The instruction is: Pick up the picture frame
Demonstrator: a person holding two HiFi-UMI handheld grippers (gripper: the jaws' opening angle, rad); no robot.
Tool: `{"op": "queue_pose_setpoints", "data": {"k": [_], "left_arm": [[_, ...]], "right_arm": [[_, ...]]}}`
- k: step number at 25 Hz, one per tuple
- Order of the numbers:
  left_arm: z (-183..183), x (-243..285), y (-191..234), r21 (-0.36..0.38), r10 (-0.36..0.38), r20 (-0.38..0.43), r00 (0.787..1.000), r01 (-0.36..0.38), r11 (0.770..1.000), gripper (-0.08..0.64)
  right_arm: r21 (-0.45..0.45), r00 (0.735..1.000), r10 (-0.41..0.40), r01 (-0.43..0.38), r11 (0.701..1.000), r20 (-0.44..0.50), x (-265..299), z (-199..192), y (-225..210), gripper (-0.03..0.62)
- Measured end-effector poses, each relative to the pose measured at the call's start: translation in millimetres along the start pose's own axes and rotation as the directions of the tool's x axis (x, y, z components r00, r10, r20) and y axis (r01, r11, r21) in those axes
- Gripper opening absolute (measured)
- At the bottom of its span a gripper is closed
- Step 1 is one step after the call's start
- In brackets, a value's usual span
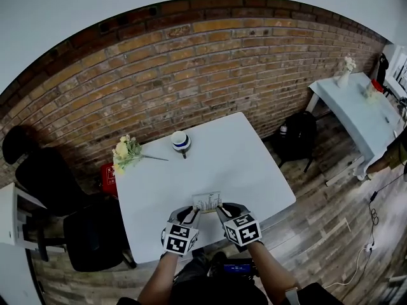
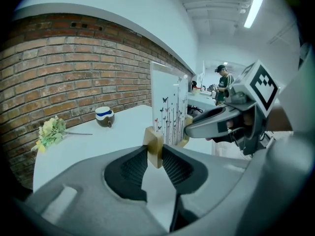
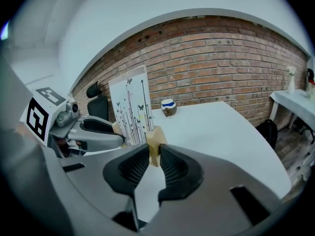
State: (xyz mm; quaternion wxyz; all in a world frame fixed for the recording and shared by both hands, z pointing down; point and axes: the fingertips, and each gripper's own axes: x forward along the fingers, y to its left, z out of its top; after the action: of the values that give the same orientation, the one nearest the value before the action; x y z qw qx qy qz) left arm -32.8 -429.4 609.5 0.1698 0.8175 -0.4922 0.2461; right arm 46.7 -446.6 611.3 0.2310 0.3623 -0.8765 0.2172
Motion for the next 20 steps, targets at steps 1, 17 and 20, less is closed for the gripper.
{"op": "queue_pose_setpoints", "data": {"k": [1, 17, 20], "left_arm": [[-4, -2, -4, -0.004, 0.002, -0.007, 1.0, -0.002, 1.0, 0.101], [-61, -77, -40, 0.008, -0.028, 0.008, 1.0, 0.028, 1.0, 0.1], [-83, -102, -45, 0.008, -0.032, 0.012, 0.999, 0.032, 0.999, 0.1]], "right_arm": [[0.003, 1.0, 0.005, -0.005, 1.0, -0.005, -2, -5, 1, 0.077], [0.042, 0.999, -0.032, 0.031, 0.999, 0.016, -45, -61, 71, 0.071], [0.041, 0.999, -0.04, 0.039, 0.998, 0.011, -54, -79, 98, 0.071]]}}
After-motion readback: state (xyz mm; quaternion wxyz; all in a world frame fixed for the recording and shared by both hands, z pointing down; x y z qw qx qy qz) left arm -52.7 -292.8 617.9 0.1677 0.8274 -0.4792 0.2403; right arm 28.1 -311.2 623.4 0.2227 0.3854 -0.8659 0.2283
